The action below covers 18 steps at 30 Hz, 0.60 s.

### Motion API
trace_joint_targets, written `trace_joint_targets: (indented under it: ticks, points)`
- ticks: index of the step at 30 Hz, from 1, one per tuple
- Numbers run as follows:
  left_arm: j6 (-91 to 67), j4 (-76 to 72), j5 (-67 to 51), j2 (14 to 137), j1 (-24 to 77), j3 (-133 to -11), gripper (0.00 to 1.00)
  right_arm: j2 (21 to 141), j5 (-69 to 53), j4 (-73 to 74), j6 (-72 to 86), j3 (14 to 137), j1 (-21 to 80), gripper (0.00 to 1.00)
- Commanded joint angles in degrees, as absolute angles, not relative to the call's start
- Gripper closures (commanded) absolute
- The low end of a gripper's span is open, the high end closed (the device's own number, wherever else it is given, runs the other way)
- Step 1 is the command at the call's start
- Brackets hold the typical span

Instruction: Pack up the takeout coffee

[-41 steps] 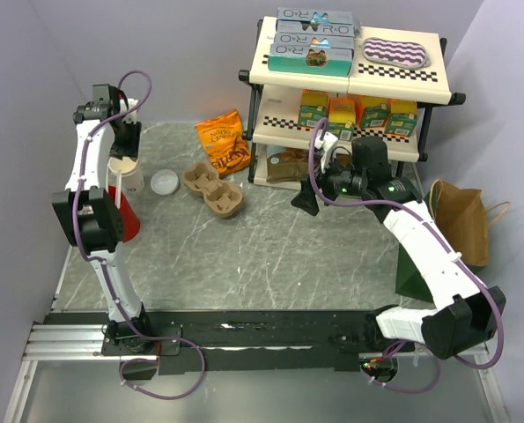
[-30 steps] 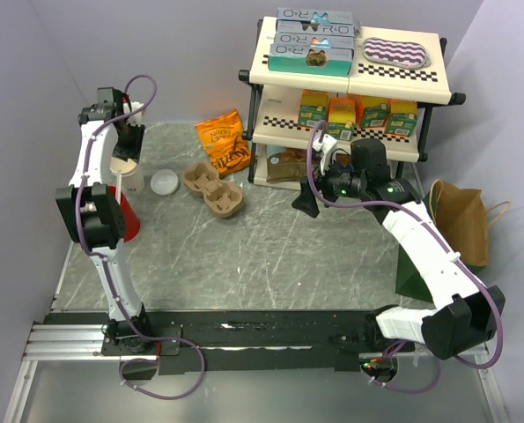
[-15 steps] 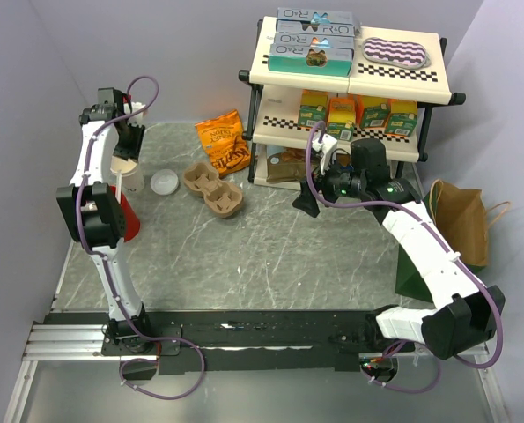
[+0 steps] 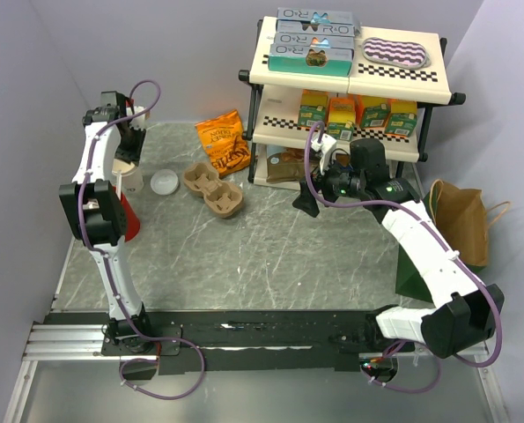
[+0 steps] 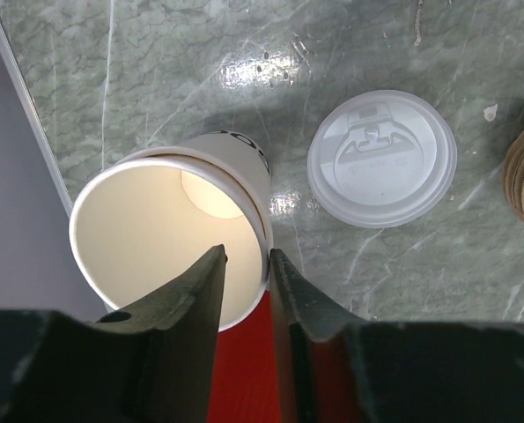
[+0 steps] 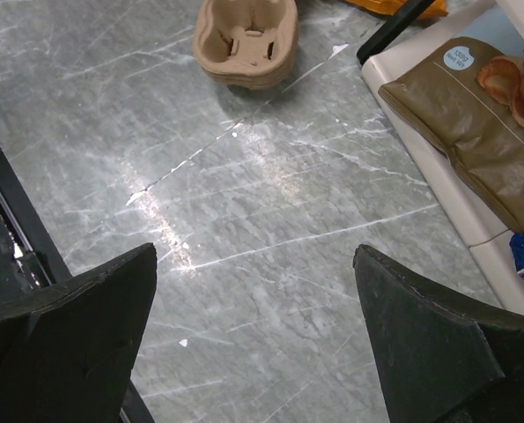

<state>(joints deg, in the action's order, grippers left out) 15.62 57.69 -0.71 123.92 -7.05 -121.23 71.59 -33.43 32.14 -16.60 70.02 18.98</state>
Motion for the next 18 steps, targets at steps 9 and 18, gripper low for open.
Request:
trace_joint_targets:
  ticks: [9, 18]
  points:
    - [17.8, 56.5, -0.2, 121.9, -6.8, -121.7, 0.82, 71.9, -32.9, 30.2, -17.3, 70.8, 19.3, 0.01]
    - [19.1, 56.9, 3.0, 119.6, -5.7, -119.8, 0.94, 71.8, -32.8, 29.5, -17.1, 70.1, 19.2, 0.01]
